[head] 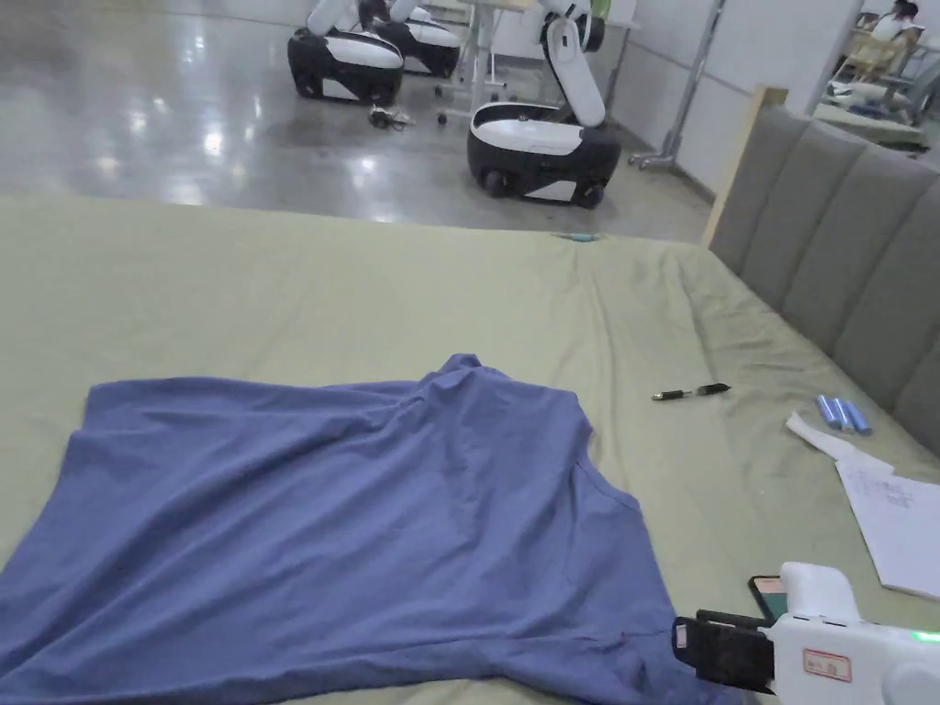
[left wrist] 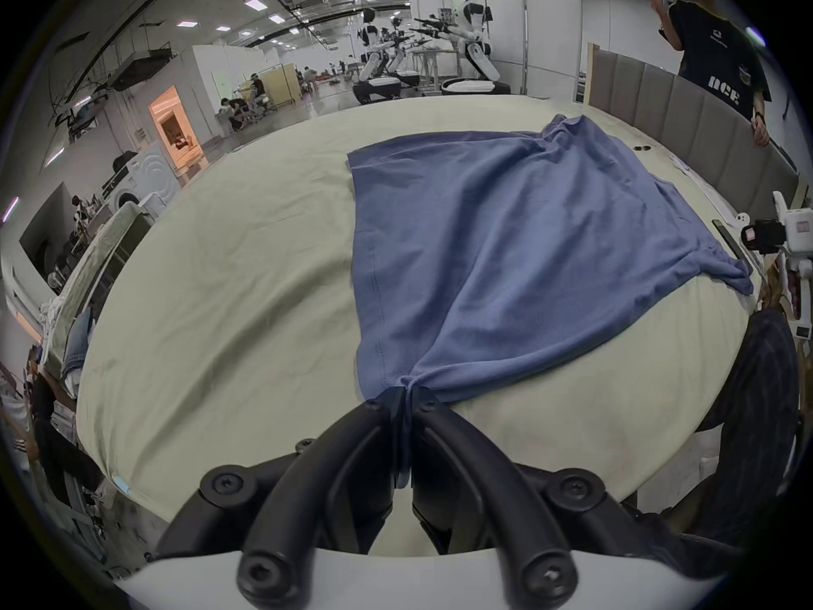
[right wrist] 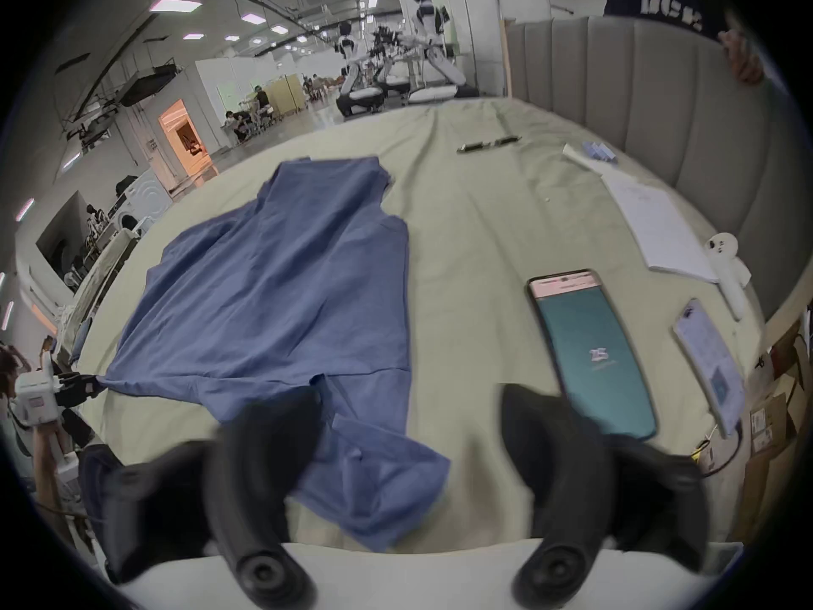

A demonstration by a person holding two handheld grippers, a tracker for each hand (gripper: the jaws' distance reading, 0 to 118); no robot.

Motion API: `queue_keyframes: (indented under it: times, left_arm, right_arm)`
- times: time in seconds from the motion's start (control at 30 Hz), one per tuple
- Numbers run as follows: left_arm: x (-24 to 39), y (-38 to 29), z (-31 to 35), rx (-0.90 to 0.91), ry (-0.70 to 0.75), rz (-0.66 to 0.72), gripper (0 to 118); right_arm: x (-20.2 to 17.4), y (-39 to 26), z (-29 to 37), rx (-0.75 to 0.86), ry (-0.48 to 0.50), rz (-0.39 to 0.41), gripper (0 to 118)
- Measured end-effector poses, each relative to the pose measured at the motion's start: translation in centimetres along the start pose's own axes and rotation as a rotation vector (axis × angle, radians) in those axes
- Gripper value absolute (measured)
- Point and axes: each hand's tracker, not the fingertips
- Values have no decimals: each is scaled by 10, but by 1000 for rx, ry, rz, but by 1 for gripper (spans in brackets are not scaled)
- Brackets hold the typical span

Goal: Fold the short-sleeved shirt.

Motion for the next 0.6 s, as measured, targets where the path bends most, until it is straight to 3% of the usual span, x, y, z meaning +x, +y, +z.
queue_keyframes:
  times: [0.03, 0.2, 0.23, 0.27, 0.3, 0.33, 0.37, 0.4, 0.43, 0.5, 0.6]
  left_arm:
    - [2, 0, 0, 1, 2, -5, 5]
    - [7, 0, -1, -4, 5, 13, 5]
    - [7, -1, -1, -1, 7, 15, 5]
    - [5, -1, -1, 0, 7, 16, 5]
    - [7, -1, 0, 2, 5, 18, 5]
    - [9, -2, 2, 7, 8, 19, 5]
    - [11, -2, 5, 16, 13, 19, 5]
    - [5, 1, 5, 19, 19, 18, 5]
    - [6, 3, 8, 29, 47, 24, 5]
    - [9, 7, 16, 49, 75, 12, 5]
    - [8, 21, 29, 81, 97, 7, 5]
  right_arm:
    - [-4, 2, -9, -5, -16, 13, 104]
    - [-24, 2, -50, -90, -135, 157, 100]
    - [-23, 0, -54, -101, -127, 144, 85]
    - [-20, -1, -56, -160, -97, 126, 64]
    - [-20, 0, -50, -130, -118, 131, 57]
    - [-22, 2, -43, -130, -107, 138, 32]
    - [-22, 5, -38, -149, -85, 134, 0]
    - [-21, 6, -31, -133, -10, 83, 0]
    - [-20, 9, -20, -110, -60, 105, 0]
    - [-21, 16, -3, -87, -9, 94, 0]
    - [-33, 30, 23, -12, -8, 127, 0]
